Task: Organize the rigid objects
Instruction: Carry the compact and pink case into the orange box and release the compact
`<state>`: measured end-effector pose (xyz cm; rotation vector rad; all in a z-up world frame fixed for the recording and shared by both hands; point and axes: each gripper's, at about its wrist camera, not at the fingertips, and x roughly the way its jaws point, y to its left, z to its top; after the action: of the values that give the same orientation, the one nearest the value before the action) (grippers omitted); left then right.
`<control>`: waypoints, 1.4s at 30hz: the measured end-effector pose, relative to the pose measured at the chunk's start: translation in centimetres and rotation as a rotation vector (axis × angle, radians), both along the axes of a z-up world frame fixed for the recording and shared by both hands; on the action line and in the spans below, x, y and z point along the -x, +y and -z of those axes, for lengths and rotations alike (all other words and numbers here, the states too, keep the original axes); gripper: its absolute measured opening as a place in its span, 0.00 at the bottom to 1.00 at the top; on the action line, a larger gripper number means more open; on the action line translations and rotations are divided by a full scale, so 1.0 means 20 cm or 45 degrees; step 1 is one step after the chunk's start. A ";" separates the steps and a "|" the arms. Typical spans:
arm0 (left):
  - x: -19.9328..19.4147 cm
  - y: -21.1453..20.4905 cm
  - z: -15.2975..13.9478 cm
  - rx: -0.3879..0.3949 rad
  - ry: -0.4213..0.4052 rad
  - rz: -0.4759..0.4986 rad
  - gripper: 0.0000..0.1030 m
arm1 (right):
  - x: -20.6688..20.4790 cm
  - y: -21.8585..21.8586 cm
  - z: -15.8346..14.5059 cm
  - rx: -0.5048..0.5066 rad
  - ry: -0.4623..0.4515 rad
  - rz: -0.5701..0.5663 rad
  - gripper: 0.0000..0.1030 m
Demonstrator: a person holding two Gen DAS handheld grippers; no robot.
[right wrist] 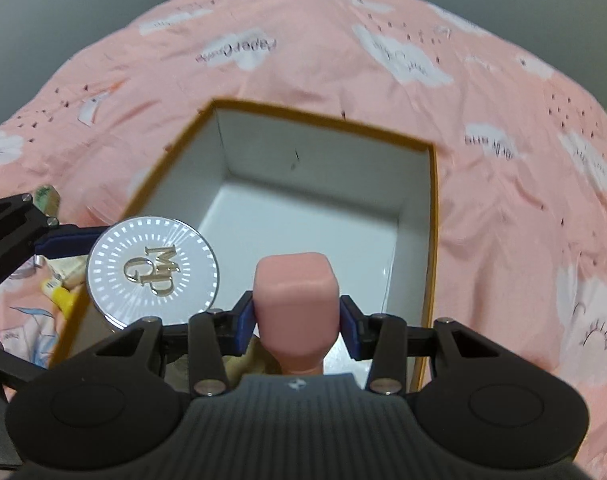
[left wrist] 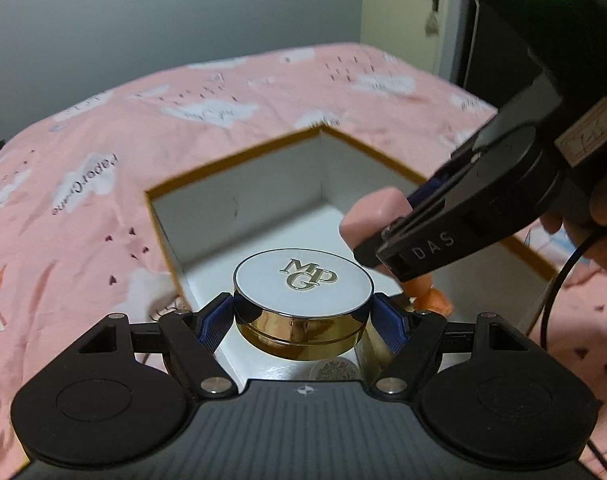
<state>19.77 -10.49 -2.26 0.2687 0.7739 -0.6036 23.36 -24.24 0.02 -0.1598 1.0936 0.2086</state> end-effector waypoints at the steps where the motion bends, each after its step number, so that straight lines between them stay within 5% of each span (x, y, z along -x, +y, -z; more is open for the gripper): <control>1: 0.00 -0.03 0.01 -0.021 0.004 0.005 0.84 | -0.01 -0.01 0.02 0.001 -0.002 0.002 0.42; 8: -0.02 -0.10 0.08 -0.147 0.018 0.070 0.84 | -0.06 -0.02 0.08 0.000 0.036 -0.008 0.42; 24: -0.07 -0.15 0.14 -0.215 0.023 0.071 0.84 | -0.13 -0.03 0.16 -0.032 0.099 0.016 0.40; 42: -0.02 0.02 -0.05 -0.051 -0.067 -0.080 0.85 | -0.17 -0.03 0.19 -0.038 0.121 0.027 0.40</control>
<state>20.16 -10.02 -1.32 0.2946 0.7413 -0.5199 26.72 -24.91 -3.87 -0.1123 1.1856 0.2152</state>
